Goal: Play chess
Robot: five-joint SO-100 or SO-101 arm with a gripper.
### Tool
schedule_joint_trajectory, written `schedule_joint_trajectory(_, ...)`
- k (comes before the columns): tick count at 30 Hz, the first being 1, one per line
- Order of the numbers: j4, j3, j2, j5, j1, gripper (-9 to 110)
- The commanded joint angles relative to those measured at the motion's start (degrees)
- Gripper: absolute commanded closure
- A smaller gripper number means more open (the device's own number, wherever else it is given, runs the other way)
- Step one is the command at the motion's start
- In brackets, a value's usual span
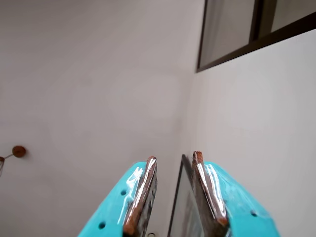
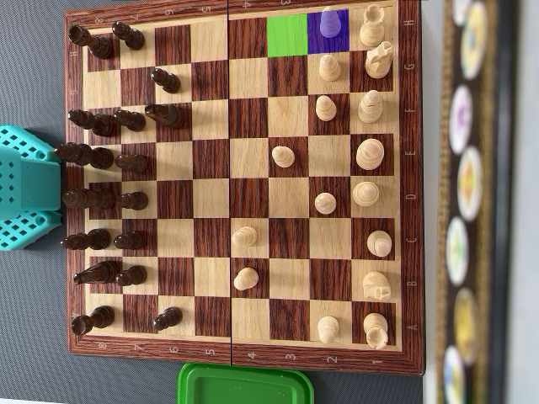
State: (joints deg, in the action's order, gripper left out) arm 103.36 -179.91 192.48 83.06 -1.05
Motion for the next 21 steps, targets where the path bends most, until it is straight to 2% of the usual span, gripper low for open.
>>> schedule_joint_trajectory(1, 0.09, -1.14, -0.79, 0.09, 0.18, 89)
schedule_joint_trajectory(21, 0.09, -0.26, -0.79, -0.35, -0.18, 89)
